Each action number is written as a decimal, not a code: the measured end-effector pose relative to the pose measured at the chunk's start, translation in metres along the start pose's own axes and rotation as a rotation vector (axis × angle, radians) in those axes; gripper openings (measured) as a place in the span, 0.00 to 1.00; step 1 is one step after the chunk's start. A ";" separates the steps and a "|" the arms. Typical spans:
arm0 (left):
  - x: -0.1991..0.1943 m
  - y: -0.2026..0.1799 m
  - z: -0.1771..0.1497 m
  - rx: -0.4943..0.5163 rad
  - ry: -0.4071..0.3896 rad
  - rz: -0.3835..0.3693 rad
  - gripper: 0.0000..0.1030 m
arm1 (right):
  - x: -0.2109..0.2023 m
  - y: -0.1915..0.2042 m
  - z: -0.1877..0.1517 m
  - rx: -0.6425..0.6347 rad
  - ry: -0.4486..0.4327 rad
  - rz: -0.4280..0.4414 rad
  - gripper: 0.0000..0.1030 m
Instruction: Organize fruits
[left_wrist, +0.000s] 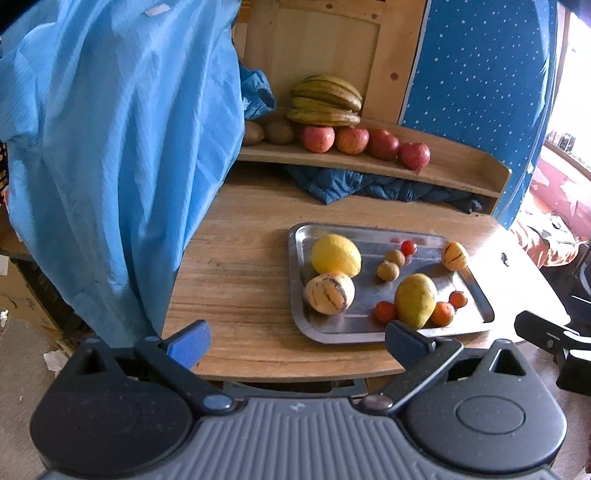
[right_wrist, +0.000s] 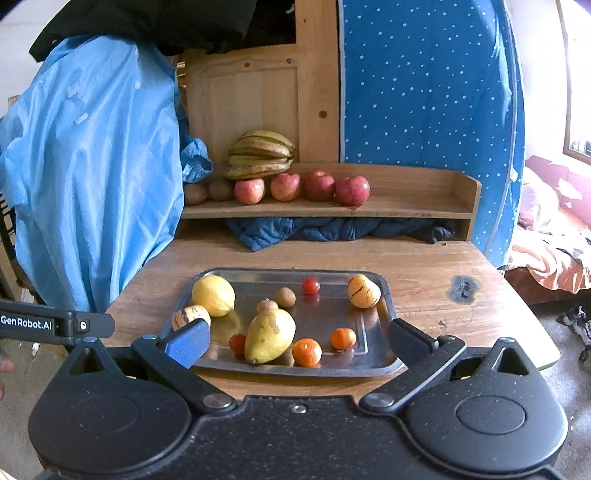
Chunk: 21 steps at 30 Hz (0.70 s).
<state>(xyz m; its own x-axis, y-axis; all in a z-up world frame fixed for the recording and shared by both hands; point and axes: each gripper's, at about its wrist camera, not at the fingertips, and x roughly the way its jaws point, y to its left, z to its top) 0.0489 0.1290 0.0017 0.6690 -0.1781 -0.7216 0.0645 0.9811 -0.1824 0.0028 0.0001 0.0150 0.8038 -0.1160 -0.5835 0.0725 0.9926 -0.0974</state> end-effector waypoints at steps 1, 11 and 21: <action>0.001 0.000 -0.001 -0.001 0.006 0.003 0.99 | 0.002 0.000 -0.001 -0.004 0.008 0.004 0.99; 0.007 -0.006 -0.005 0.009 0.037 -0.004 0.99 | 0.011 -0.007 -0.008 -0.002 0.063 0.008 0.99; 0.010 -0.008 -0.006 0.018 0.048 -0.009 0.99 | 0.016 -0.008 -0.009 0.001 0.081 0.001 0.99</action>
<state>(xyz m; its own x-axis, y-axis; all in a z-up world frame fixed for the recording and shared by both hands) 0.0510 0.1189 -0.0082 0.6318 -0.1903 -0.7514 0.0838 0.9805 -0.1778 0.0096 -0.0104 -0.0008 0.7533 -0.1172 -0.6471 0.0719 0.9928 -0.0961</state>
